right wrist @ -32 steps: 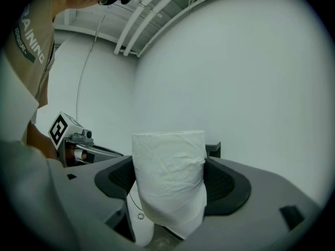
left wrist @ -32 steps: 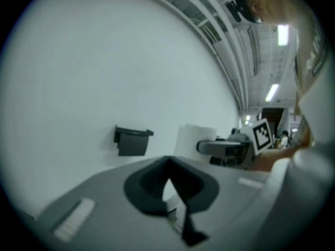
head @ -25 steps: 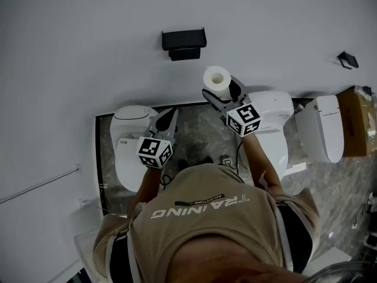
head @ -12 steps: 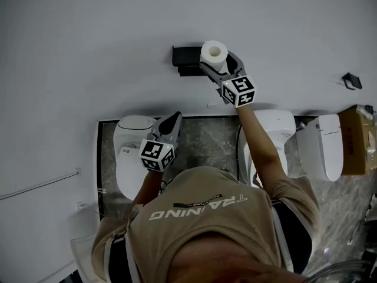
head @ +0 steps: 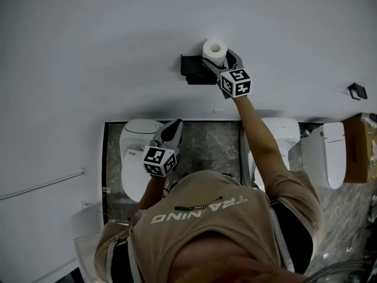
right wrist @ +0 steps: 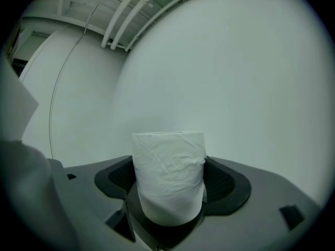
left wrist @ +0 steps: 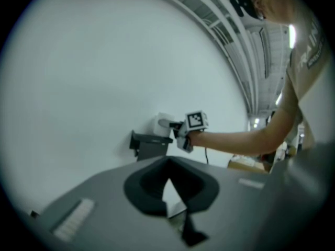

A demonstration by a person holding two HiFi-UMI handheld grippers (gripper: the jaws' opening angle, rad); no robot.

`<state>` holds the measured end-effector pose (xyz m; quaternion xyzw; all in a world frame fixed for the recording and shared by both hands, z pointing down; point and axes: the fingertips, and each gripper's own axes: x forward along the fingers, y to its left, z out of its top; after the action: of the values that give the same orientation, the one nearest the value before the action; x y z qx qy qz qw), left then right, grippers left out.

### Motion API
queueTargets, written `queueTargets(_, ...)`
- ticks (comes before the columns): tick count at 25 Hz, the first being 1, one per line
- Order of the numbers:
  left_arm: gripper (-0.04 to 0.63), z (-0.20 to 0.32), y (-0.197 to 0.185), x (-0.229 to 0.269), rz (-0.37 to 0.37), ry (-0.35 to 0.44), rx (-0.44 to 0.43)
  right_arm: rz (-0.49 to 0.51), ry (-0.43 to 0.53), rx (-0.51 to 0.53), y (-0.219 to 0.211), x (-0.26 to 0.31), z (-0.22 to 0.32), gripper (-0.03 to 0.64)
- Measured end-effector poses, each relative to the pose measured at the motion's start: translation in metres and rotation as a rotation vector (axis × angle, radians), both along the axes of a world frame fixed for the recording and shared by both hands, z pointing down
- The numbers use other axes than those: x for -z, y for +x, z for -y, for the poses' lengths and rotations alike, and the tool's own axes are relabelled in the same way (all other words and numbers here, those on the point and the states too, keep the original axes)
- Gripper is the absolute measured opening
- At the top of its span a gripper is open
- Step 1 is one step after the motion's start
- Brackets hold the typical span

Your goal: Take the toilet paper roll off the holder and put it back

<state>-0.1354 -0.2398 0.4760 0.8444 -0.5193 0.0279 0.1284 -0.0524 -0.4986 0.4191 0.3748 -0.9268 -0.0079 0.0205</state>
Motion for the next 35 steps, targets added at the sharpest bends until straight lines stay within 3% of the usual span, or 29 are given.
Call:
queueTargets(9, -0.002, 0.003, -0.003, 0.000, 0.008, -0.006, -0.002, 0.036, -0.066, -0.023, 0.002, -0.023, 0.009, 0.341)
queueTargets(15, -0.002, 0.001, 0.001, -0.001, 0.015, -0.014, -0.022, -0.007, -0.036, -0.062, 0.002, -0.021, 0.003, 0.341)
queueTargets(23, -0.002, -0.005, 0.006, 0.000, 0.016, -0.012, -0.029, 0.010, -0.012, -0.049, 0.012, -0.020, -0.016, 0.341)
queueTargets(29, -0.002, -0.012, 0.005, -0.010, 0.007, -0.010, -0.031, 0.013, -0.020, -0.075, 0.031, -0.033, -0.050, 0.341)
queueTargets(35, -0.002, -0.021, 0.024, -0.024, -0.010, 0.002, -0.072, 0.013, -0.041, -0.013, 0.046, -0.044, -0.119, 0.339)
